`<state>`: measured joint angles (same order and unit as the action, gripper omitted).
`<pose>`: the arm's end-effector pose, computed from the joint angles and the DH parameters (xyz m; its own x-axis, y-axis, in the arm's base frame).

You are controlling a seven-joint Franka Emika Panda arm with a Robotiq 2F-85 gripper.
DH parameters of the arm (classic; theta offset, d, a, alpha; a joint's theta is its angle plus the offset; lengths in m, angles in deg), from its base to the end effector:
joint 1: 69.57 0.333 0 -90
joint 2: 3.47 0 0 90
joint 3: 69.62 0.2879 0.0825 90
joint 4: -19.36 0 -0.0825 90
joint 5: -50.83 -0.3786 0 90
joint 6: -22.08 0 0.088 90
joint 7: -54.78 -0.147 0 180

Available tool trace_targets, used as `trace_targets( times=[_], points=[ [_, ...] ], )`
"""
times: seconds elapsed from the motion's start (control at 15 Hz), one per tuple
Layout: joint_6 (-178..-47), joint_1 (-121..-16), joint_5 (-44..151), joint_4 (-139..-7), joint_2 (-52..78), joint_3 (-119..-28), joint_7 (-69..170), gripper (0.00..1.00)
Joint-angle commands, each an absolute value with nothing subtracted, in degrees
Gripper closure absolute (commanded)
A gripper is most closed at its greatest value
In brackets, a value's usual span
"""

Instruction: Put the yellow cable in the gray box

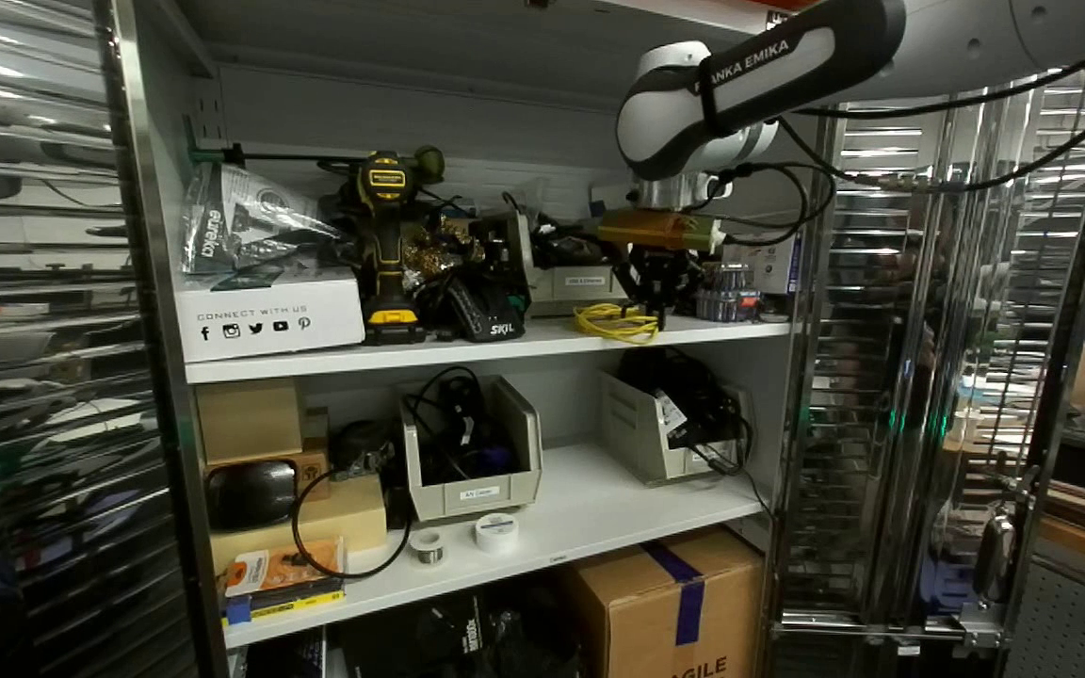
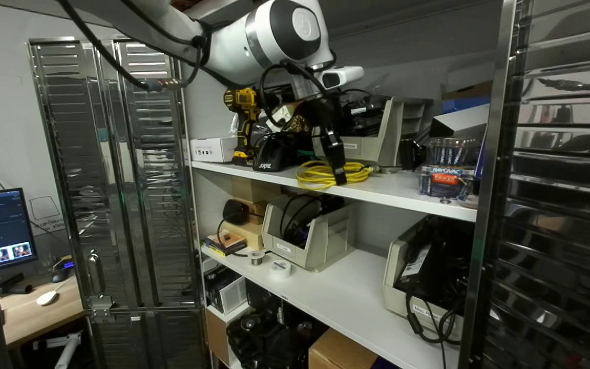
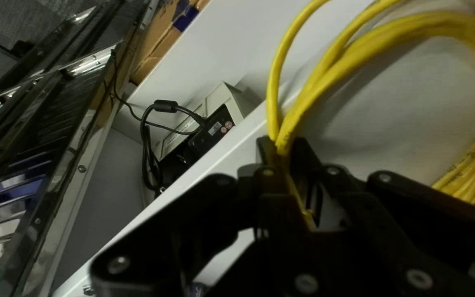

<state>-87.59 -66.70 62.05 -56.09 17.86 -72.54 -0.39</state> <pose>0.6861 -0.0165 0.4875 0.5770 -0.7609 0.2968 -0.7848 -0.6172 -0.0565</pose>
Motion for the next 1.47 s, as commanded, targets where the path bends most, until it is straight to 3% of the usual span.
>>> trace_targets(
  times=[0.0,0.73,1.0,1.4],
  points=[
    [-99.2,-65.2,64.9,-70.0,9.5,-72.9,-7.6,0.96],
    [-125.3,-66.8,87.6,-99.6,-10.4,-71.7,-36.6,0.96],
    [-129.0,-68.0,98.7,-97.5,-12.0,-70.5,-49.2,0.96],
    [-125.3,-67.7,105.6,-83.8,-3.5,-69.3,-59.0,0.96]
  ],
)
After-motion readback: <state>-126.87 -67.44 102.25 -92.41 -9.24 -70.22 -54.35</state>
